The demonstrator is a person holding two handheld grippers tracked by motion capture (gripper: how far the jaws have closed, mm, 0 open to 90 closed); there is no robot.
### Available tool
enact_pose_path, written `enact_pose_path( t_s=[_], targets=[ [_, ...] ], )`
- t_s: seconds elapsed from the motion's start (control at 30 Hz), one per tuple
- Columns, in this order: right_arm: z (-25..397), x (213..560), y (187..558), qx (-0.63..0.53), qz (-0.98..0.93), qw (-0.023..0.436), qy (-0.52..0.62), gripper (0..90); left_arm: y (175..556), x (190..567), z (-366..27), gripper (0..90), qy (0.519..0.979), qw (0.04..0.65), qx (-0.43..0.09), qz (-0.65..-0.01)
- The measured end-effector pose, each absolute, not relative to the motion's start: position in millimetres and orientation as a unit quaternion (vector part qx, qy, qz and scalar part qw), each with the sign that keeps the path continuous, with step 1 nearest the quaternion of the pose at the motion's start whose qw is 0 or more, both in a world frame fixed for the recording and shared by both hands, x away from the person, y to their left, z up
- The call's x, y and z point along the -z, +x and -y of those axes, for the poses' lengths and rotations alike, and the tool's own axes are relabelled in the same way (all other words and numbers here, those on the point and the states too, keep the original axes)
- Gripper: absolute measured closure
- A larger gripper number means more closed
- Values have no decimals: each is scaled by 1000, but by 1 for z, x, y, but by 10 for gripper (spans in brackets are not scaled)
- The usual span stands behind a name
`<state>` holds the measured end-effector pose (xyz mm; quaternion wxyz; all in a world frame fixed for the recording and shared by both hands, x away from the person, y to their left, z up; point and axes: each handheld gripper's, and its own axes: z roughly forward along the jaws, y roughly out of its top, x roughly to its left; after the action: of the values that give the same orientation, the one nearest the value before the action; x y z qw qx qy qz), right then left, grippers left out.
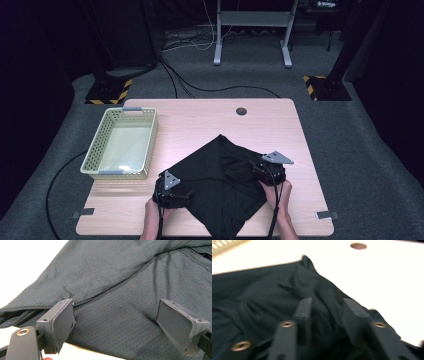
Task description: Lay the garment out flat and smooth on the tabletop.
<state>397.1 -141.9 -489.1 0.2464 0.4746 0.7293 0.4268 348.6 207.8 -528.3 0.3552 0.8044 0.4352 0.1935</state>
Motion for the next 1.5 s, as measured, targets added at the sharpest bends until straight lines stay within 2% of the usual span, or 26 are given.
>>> enact_pose_path(
  t_s=[0.07,0.1,0.2,0.27,0.3,0.37,0.43,0.47,0.5,0.57,0.87,1.2,1.33,1.37,1.4,1.43,1.5],
  targets=[
    [133,485,394,-430,-738,238,463,457,349,528,-208,146,804,355,-193,-435],
    [124,486,394,-420,-750,230,455,391,349,528,-208,146,804,355,-194,-435],
    [108,493,394,-403,-776,210,437,343,349,528,-208,146,804,355,-193,-436],
    [98,501,395,-382,-793,202,430,359,349,528,-208,146,804,355,-193,-435],
    [95,504,395,-374,-799,200,426,392,349,528,-208,146,804,355,-193,-435],
    [90,511,397,-357,-812,196,419,557,349,528,-208,146,804,355,-194,-435],
    [91,515,398,-351,-810,212,418,763,349,528,-208,146,804,355,-193,-435],
    [94,515,399,-357,-807,211,421,824,349,528,-208,146,804,355,-193,-435],
    [96,514,400,-361,-803,209,426,862,349,528,-208,146,804,355,-193,-435],
    [103,510,402,-368,-794,217,433,879,349,528,-208,147,804,355,-193,-435],
    [143,485,419,-389,-747,258,473,884,349,528,-208,147,804,355,-193,-435],
    [178,485,448,-365,-718,299,511,883,349,528,-208,147,804,356,-193,-436],
    [182,501,458,-342,-731,272,524,875,349,528,-208,147,804,356,-193,-436],
    [181,507,457,-337,-740,258,522,824,349,528,-208,146,804,356,-193,-436],
    [181,507,457,-337,-740,258,522,824,349,528,-208,146,804,356,-193,-436],
    [183,505,454,-352,-736,253,520,725,349,528,-208,147,804,356,-193,-436],
    [186,502,452,-365,-729,249,523,690,349,528,-208,147,804,356,-193,-436]
  ],
)
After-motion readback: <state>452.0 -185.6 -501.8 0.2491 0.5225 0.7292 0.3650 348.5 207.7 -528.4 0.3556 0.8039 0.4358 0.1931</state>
